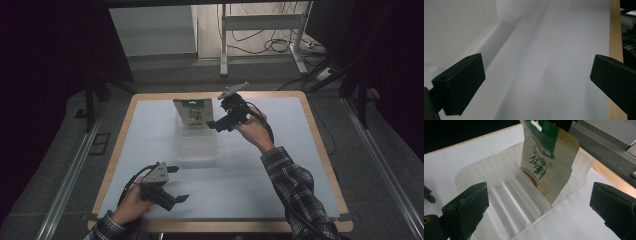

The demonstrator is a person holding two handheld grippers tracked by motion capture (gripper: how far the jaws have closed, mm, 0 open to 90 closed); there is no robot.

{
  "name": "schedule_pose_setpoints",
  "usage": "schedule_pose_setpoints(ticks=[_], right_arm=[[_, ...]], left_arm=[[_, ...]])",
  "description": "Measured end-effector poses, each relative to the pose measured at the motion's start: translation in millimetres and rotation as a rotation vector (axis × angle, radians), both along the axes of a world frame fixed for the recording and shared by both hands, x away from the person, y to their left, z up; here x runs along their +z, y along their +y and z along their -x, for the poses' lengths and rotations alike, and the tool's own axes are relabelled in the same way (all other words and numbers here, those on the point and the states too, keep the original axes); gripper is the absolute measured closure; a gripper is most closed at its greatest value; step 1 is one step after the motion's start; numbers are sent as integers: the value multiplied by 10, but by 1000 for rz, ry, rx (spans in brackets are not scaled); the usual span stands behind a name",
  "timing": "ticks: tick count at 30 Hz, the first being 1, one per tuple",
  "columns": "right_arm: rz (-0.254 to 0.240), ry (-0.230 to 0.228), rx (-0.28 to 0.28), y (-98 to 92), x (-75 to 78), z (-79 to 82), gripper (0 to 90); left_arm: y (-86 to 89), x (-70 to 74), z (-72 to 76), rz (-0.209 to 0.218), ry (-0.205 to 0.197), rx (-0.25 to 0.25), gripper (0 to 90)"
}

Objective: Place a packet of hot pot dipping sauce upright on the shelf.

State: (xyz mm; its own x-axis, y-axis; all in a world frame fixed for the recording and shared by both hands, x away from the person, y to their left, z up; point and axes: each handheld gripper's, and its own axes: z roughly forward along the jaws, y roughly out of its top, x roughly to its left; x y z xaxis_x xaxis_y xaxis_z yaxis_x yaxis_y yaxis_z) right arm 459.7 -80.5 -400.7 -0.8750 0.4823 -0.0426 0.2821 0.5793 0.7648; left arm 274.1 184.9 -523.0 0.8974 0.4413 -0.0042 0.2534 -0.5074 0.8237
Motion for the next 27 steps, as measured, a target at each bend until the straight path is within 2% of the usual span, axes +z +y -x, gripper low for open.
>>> schedule_pose_setpoints(ticks=[12, 15, 21, 27], right_arm=[[-28, 12, -17, -138, -73, 121, 0], [-37, 33, -20, -187, -116, 150, 0], [-36, 48, -37, -257, -188, 182, 0], [-30, 42, -44, -327, -232, 222, 0]], left_arm=[[0, -1, -1, -4, -3, -1, 0], [-1, -2, 0, -5, -4, -1, 0], [-2, -4, -1, -4, -4, -1, 0], [-3, -5, -1, -7, -4, 0, 0]])
